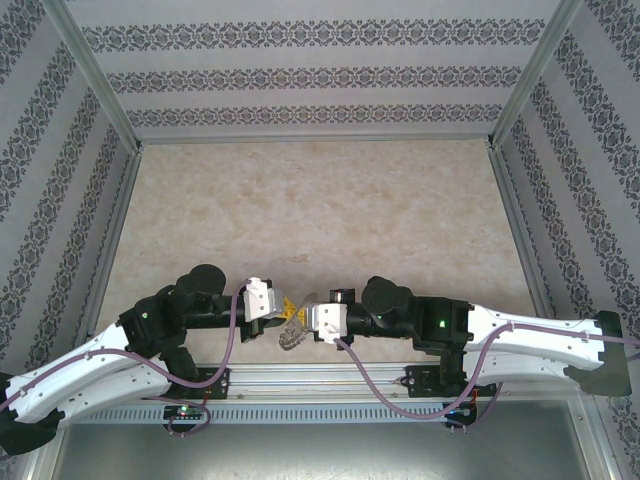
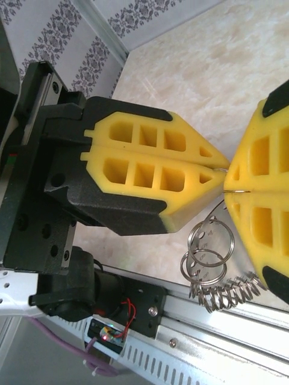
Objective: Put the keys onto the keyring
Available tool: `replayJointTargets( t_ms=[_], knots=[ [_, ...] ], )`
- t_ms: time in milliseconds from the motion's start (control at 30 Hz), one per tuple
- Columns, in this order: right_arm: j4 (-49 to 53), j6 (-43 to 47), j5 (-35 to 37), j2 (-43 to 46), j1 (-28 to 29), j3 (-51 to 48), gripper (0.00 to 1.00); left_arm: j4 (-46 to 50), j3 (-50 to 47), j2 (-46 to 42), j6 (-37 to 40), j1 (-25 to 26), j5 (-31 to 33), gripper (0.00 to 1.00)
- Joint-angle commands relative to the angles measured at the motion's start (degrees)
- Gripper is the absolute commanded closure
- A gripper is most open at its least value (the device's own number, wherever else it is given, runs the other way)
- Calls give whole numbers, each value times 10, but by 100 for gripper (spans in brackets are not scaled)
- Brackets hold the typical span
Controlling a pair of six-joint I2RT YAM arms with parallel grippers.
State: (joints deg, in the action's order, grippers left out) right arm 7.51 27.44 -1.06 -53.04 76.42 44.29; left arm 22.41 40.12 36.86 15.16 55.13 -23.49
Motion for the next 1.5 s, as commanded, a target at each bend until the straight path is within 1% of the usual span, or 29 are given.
replayJointTargets(
  t_ms=[0,333,667,833,967,1167,1333,1467],
  knots=[
    [-20,13,22,-1,11,-12,100,-62,15,-7,-8,3,-23,100],
    [-34,22,4,15,12,-36,100,-65,18,-6,-9,3,-18,100],
    [-47,29,1,21,12,-58,100,-79,15,-2,-10,3,-17,100],
    [-55,28,1,29,12,-68,87,-84,14,-3,-11,3,-11,100],
    [-62,24,-5,37,13,-75,81,-97,9,1,-12,3,-8,100],
    [-60,18,-8,45,12,-78,80,-114,2,8,-15,3,-2,100],
    [-61,-11,35,77,8,-86,80,-107,0,-2,-11,3,-2,100],
    [-75,-51,15,119,-8,-102,79,-113,-10,-22,-10,3,-13,100]
  ],
)
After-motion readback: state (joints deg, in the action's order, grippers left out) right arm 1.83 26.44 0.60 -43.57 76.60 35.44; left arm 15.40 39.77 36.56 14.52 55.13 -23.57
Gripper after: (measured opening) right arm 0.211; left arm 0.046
